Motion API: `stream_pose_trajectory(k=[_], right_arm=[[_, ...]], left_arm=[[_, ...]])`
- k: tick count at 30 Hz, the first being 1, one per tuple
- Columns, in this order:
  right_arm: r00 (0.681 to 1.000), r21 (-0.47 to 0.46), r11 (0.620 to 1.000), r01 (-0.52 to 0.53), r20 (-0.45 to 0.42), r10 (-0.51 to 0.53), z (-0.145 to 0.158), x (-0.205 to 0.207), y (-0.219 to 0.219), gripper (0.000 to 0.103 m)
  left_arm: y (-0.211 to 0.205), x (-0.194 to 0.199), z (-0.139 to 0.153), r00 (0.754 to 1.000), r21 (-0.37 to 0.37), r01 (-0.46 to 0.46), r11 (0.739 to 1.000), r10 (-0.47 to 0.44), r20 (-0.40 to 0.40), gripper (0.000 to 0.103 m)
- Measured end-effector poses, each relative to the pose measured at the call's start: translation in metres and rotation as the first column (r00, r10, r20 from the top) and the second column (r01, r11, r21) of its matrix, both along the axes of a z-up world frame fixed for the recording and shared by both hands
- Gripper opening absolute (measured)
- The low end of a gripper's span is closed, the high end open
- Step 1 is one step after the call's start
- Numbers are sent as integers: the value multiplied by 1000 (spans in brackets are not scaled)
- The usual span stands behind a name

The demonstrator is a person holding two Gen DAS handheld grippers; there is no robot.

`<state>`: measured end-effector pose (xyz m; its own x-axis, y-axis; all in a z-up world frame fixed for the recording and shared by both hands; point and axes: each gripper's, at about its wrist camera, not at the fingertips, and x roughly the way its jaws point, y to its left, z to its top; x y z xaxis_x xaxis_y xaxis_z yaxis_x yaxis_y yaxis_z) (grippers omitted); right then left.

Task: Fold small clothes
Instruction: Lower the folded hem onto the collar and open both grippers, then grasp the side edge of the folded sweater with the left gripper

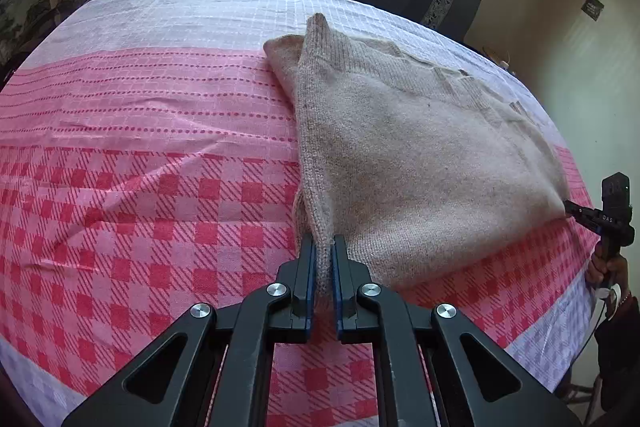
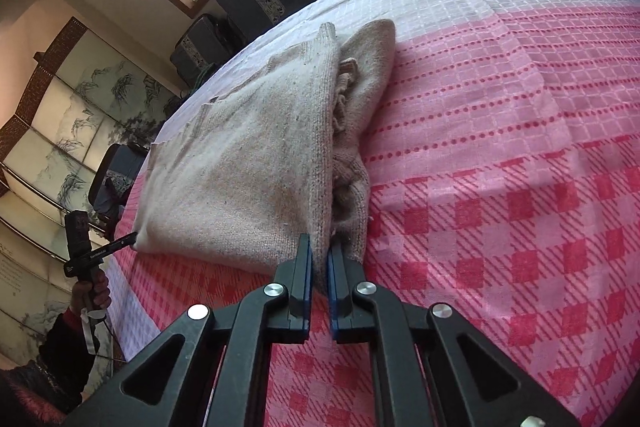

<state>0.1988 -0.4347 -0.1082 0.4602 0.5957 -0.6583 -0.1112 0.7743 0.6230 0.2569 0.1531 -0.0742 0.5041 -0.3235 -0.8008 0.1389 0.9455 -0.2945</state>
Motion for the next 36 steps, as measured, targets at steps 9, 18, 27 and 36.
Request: stream_pose_trajectory(k=[9, 18, 27, 36], right_arm=[[982, 102, 984, 145, 106, -155, 14, -17, -30, 12], [947, -163, 968, 189, 292, -136, 53, -37, 11, 12], [963, -391, 902, 181, 256, -82, 39, -22, 60, 12], [959, -540, 822, 183, 281, -29, 35, -16, 95, 85]], left_arm=[[-9, -20, 21, 989, 162, -104, 981, 85, 121, 17], [-44, -30, 45, 965, 399, -171, 901, 70, 254, 25], [-63, -20, 43, 966, 455, -154, 877, 37, 256, 29], [-56, -10, 35, 970, 431, -165, 887, 66, 235, 43]])
